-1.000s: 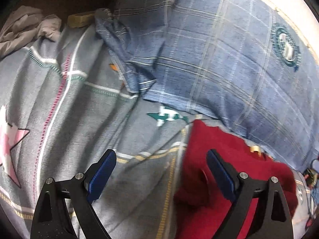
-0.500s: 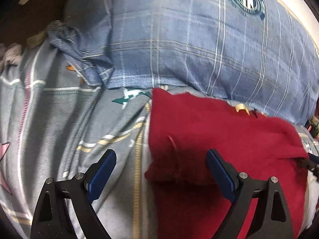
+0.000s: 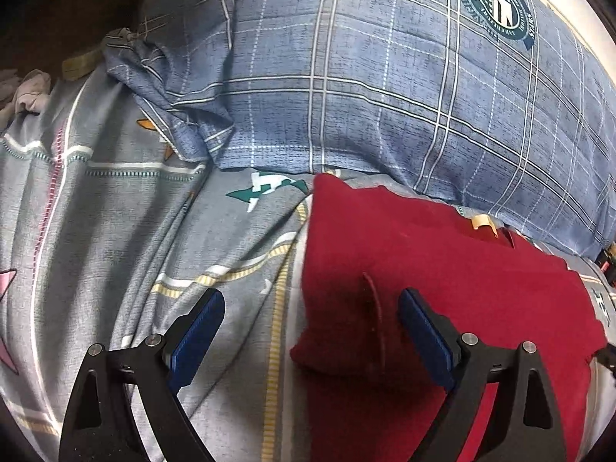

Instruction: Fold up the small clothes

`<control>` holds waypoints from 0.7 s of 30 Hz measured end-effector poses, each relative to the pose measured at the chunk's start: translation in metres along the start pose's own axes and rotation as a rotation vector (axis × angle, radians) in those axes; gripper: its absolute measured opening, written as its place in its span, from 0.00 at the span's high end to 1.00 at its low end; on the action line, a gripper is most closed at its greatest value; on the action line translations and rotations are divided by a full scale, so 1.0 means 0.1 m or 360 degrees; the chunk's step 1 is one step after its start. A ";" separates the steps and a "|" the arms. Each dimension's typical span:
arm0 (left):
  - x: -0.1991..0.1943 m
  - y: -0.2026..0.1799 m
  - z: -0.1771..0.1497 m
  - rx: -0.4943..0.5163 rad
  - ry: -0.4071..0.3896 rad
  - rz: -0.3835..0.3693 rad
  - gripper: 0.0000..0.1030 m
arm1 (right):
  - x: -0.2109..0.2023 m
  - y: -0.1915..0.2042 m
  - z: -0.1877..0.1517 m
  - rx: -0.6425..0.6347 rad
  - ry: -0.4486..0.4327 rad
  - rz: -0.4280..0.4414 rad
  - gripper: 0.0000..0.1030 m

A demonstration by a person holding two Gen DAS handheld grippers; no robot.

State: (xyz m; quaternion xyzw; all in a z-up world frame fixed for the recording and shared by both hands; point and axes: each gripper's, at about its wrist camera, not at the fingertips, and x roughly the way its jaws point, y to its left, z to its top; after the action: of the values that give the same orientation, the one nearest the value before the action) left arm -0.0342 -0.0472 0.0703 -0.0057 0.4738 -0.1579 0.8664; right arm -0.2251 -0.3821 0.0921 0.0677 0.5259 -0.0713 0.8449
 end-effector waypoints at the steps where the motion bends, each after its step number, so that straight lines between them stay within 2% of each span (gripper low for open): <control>1: -0.01 0.01 0.00 -0.0009 -0.0003 -0.0005 0.11 | -0.07 0.00 -0.01 0.0012 -0.0015 0.0014 0.69; 3: -0.03 0.01 0.00 -0.0020 -0.0006 -0.0018 0.11 | -0.29 -0.02 0.01 0.0077 -0.0106 0.0071 0.46; 5: -0.02 0.01 -0.01 -0.0015 -0.0004 -0.0017 0.11 | -0.46 0.01 0.11 0.0122 -0.0215 0.0113 0.38; 7: -0.02 0.00 -0.02 0.0007 0.0006 -0.0012 0.11 | -0.46 0.12 0.24 0.0094 -0.0241 0.0161 0.38; 10: -0.02 -0.02 -0.03 0.0029 0.0006 -0.0016 0.11 | -0.26 0.37 0.41 0.0006 -0.0219 0.0151 0.39; 11: -0.02 -0.02 -0.03 0.0042 0.0009 -0.0026 0.11 | -0.15 0.46 0.44 -0.0026 -0.0193 0.0151 0.43; 13: -0.03 -0.03 -0.02 0.0062 0.0016 -0.0039 0.12 | 0.11 0.54 0.45 -0.0066 -0.0115 0.0122 0.43; 15: -0.04 -0.03 -0.01 0.0089 0.0021 -0.0028 0.14 | 0.47 0.56 0.44 -0.0030 0.0071 0.0027 0.46; 16: -0.06 -0.02 -0.01 0.0102 0.0023 -0.0018 0.14 | 0.51 0.58 0.43 -0.0008 0.0093 -0.0006 0.46; 17: -0.07 -0.01 0.00 0.0105 0.0023 -0.0014 0.14 | 0.44 0.62 0.45 -0.0007 0.0044 -0.0004 0.45; 19: -0.11 0.03 0.01 0.0104 0.0027 0.0000 0.14 | 0.22 0.78 0.56 -0.0021 -0.0084 0.0200 0.45; 21: -0.13 0.07 0.02 0.0098 0.0029 0.0018 0.14 | 0.11 1.06 0.71 -0.0135 -0.0198 0.0353 0.45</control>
State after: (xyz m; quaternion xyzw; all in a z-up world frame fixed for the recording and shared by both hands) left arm -0.0369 -0.0368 0.0809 0.0249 0.4766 -0.1675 0.8627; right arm -0.1379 -0.2921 0.1175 0.0851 0.4642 0.0409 0.8807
